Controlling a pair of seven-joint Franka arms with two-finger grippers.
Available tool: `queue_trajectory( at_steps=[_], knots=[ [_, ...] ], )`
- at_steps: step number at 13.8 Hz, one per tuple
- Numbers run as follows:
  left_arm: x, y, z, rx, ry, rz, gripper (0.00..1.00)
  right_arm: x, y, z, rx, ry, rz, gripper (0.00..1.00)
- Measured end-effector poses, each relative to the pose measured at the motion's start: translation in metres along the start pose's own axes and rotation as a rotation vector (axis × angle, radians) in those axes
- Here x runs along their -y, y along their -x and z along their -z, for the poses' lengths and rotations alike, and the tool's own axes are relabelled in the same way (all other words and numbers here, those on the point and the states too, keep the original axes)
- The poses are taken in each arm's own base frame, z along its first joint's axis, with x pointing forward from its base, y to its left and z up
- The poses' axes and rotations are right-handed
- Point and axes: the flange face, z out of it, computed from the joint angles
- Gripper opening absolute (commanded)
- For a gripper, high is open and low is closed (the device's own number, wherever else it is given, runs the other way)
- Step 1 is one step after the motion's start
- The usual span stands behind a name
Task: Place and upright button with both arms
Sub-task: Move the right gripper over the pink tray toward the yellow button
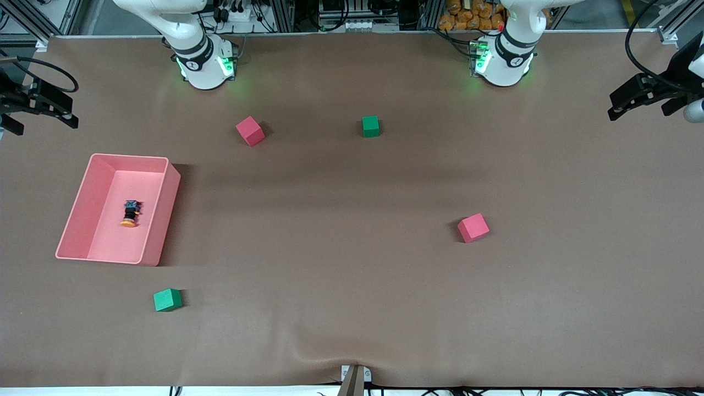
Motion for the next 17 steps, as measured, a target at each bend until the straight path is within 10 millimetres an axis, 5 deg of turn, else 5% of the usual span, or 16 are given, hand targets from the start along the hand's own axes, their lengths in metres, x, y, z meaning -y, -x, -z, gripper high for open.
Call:
queue_trajectory(
  at_steps=[11, 17],
  knots=[
    [0.002, 0.0, 0.0, 0.001, 0.0, -0.014, 1.0, -0.007, -0.001, -0.004, 0.008, 0.002, -0.01, 1.0],
    [0.004, 0.0, 0.0, 0.002, 0.0, -0.033, 1.0, -0.039, -0.044, -0.067, 0.058, 0.003, -0.051, 1.0]
  ],
)
